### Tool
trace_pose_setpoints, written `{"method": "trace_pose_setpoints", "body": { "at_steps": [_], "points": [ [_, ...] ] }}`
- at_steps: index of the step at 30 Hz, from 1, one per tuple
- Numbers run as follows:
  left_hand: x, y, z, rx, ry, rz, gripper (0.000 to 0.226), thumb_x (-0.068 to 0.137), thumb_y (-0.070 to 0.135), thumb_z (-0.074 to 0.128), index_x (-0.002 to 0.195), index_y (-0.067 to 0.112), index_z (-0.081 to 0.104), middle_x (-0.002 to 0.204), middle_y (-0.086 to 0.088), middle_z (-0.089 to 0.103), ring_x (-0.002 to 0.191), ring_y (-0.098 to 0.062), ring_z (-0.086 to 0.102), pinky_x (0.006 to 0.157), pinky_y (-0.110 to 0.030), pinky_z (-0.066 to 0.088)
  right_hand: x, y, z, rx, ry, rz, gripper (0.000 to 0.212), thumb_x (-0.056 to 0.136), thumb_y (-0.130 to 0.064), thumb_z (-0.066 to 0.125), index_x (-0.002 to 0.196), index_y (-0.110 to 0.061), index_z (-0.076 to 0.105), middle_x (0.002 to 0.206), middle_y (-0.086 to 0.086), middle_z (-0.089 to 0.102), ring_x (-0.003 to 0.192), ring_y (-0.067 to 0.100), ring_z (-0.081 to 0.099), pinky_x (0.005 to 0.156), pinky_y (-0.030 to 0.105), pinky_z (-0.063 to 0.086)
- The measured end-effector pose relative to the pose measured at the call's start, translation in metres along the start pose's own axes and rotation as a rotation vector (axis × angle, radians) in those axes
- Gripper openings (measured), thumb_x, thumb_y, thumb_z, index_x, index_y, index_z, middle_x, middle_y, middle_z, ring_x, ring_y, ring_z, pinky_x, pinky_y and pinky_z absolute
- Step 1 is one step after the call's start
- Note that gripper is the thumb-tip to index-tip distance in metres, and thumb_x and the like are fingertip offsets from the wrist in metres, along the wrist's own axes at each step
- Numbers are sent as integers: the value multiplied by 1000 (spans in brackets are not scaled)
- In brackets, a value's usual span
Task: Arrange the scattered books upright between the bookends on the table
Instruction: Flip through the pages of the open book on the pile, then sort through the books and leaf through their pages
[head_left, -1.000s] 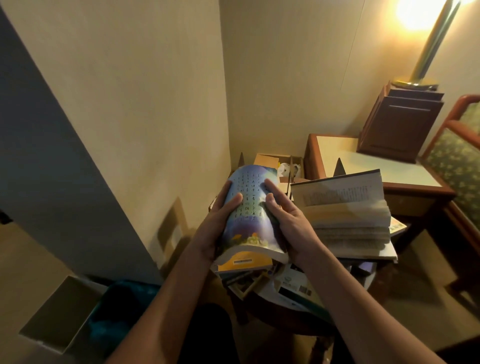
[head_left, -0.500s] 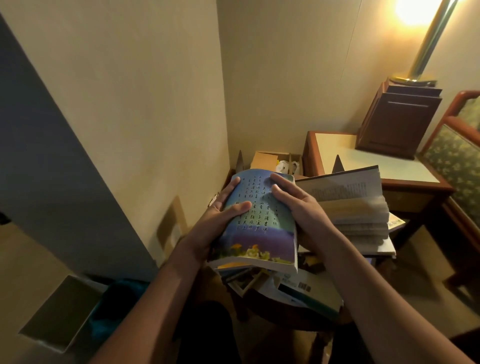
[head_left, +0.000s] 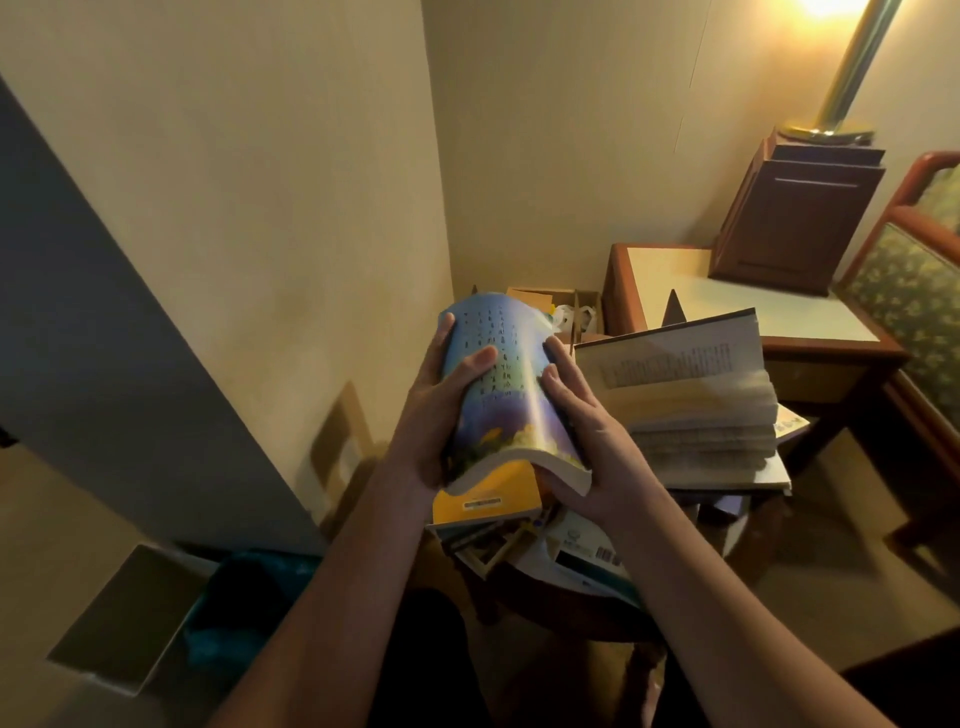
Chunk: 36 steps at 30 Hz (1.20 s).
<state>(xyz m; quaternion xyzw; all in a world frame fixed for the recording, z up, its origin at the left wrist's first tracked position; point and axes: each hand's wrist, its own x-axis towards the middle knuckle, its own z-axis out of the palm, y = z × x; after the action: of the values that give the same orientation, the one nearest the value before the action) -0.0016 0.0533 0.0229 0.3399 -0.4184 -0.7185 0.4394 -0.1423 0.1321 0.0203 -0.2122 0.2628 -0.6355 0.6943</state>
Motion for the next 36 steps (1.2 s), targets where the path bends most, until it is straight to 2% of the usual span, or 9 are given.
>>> {"method": "trace_pose_setpoints", "body": {
  "at_steps": [6,10,14,18,22,25,28,32,36],
  "points": [
    [3,-7,-5,50,33,-10,80,71,37,88,140,47,50,141,-5,53,111,-32,69,86,-49,60,-5,-20,-17,-181,4,-12,54,100,-11,53,146,-37,47,123,4,66,108,36,69,69,37,62],
    [12,27,-20,220,36,137,50,81,20,81,127,30,67,136,-8,57,115,-27,67,87,-43,60,-8,-45,-40,-505,-124,52,65,96,-15,62,150,-42,39,141,1,50,113,35,67,78,39,62],
    [18,73,-26,558,-148,-40,30,79,12,78,105,25,79,121,-5,68,106,-26,64,80,-40,56,-5,-54,-52,-783,-235,63,77,86,-21,70,148,-52,37,145,-1,45,117,31,64,87,42,58],
    [27,105,-17,894,-392,-283,35,76,9,80,109,24,80,121,-2,72,108,-25,66,95,-46,52,2,-51,-56,-808,-255,62,80,87,-13,75,147,-52,39,146,2,47,118,28,65,93,48,56],
    [39,113,8,1160,-494,-403,37,82,21,76,117,34,76,125,1,71,109,-24,70,93,-41,59,14,-47,-55,-881,-226,41,78,89,-20,73,149,-51,36,144,-1,48,114,23,66,86,37,59],
    [50,121,17,1350,-439,-364,41,75,47,81,115,42,75,130,-1,65,112,-33,66,96,-51,56,26,-45,-54,-1195,-111,-70,78,89,-36,73,150,-56,29,146,-7,45,119,10,53,86,27,55],
    [60,134,20,1414,-296,-238,27,82,39,72,108,41,78,125,2,66,111,-33,64,93,-47,55,37,-52,-59,-1300,-47,-156,82,90,-31,72,155,-48,24,136,-9,53,114,12,58,87,39,60],
    [85,137,21,1442,-119,-52,21,97,26,65,115,29,76,121,3,66,96,-18,58,76,-28,45,42,-66,-72,-1631,53,-459,68,93,-28,69,154,-30,38,142,-2,56,125,15,54,93,28,52],
    [121,127,19,1470,44,139,29,100,26,61,127,23,70,130,-4,64,103,-18,56,79,-29,43,43,-74,-87,-1992,159,-644,51,92,-30,69,141,-23,56,143,8,55,134,31,46,104,52,45]
  ]
}}
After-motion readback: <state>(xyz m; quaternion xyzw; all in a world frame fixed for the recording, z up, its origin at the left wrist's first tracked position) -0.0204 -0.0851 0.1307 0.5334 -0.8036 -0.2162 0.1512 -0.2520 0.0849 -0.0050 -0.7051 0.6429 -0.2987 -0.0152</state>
